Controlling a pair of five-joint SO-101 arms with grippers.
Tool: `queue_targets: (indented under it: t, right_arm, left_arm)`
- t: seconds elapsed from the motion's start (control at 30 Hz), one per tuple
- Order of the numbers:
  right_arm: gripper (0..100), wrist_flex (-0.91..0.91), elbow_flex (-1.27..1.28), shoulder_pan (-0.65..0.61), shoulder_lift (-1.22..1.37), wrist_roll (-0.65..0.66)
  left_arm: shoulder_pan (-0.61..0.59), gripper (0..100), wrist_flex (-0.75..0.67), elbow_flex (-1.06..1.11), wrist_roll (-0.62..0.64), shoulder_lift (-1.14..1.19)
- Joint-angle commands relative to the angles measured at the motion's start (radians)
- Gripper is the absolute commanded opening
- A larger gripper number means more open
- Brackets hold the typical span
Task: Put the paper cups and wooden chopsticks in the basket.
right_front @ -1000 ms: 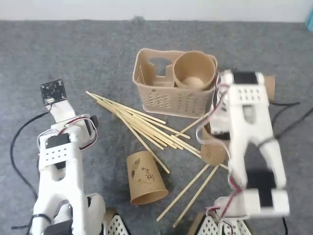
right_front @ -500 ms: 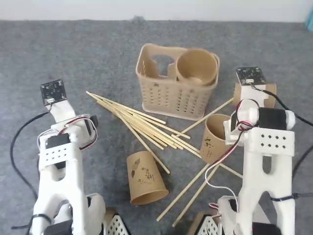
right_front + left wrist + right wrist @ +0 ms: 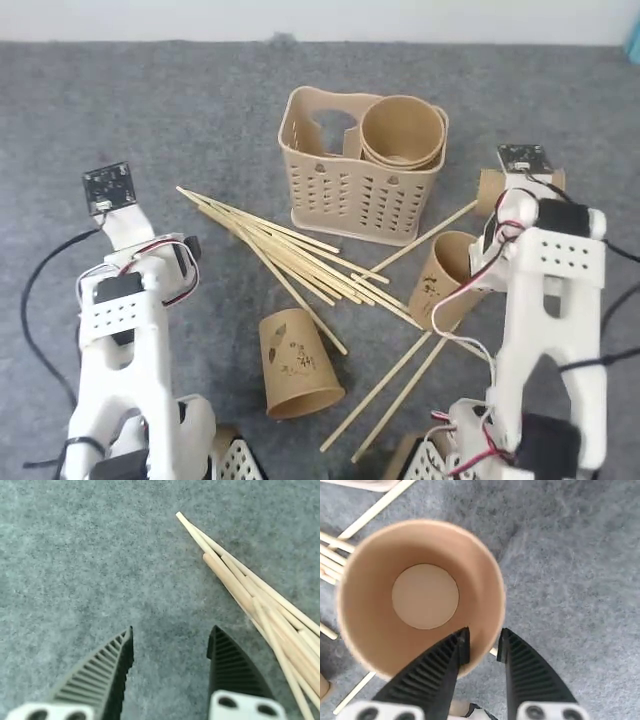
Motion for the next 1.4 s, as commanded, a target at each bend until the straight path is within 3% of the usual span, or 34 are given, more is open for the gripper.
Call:
queue_targets:
  t: [0.0,0.17,0.47,0.87,1.17,1.37]
  right_arm:
    - [11.3,-0.030,-0.017,0.005,0.028,0.002]
    - [0.2,-0.062,0.008,0.007,0.079,0.002]
    - [0.8,0.004,-0.074,0.013,-0.024,0.005]
    - [0.8,0.194,-0.517,0.004,-0.102,-0.018]
    - [0.8,0.170,-0.980,-0.182,-0.101,-0.170]
    - [0.8,-0.005,-1.048,-0.255,-0.099,-0.270]
  left_arm:
    - [-0.005,23,-0.023,-0.030,-0.005,0.012]
    - [-0.005,23,-0.025,-0.030,-0.005,0.012]
    - [-0.005,23,-0.025,-0.030,-0.005,0.012]
    - [-0.005,23,-0.025,-0.030,-0.005,0.012]
    - [-0.005,23,-0.025,-0.030,-0.005,0.012]
    - [-0.005,23,-0.025,-0.030,-0.005,0.012]
